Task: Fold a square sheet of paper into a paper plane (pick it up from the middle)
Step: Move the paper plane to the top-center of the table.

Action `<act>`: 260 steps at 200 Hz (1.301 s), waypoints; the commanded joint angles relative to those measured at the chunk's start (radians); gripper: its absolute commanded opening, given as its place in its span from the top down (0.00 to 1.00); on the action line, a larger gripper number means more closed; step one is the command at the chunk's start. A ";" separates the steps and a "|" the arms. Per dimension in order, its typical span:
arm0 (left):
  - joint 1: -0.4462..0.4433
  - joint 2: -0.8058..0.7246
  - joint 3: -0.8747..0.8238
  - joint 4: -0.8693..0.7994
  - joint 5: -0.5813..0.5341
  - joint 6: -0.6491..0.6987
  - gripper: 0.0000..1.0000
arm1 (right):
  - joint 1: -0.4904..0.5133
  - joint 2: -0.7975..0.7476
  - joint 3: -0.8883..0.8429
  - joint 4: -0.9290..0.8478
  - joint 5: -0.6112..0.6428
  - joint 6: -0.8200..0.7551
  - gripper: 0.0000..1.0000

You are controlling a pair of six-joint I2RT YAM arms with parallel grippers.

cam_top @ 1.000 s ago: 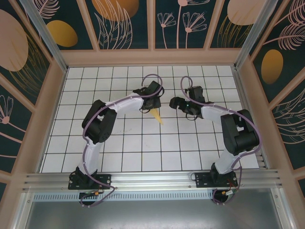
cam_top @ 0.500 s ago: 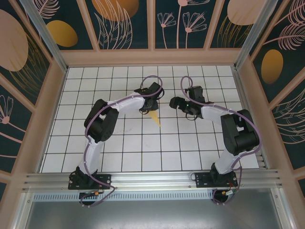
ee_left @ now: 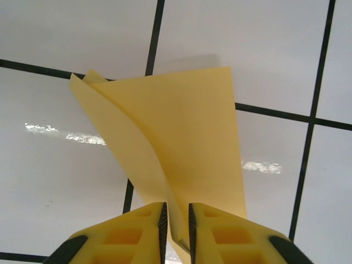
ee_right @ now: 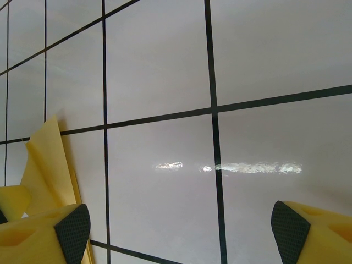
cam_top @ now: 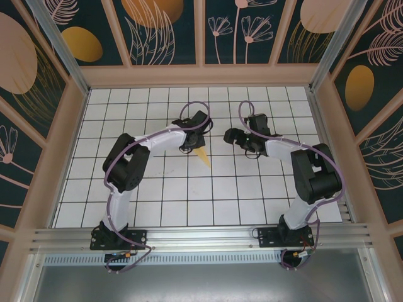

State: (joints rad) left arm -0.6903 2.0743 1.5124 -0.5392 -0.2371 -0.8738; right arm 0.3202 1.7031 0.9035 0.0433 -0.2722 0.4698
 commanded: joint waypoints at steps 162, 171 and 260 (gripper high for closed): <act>0.010 -0.297 -0.250 0.575 0.268 0.176 1.00 | -0.084 -0.136 -0.068 0.050 -0.023 0.067 0.13; 0.017 -0.294 -0.276 0.621 0.300 0.165 1.00 | -0.087 -0.152 -0.076 0.054 -0.035 0.067 0.13; 0.098 -0.221 -0.558 1.049 0.513 0.021 1.00 | 0.000 -0.151 -0.106 0.118 -0.250 0.027 0.41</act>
State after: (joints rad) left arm -0.6003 1.8183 0.9974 0.3500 0.2047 -0.8154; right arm 0.2600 1.5349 0.7879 0.1341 -0.4526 0.5270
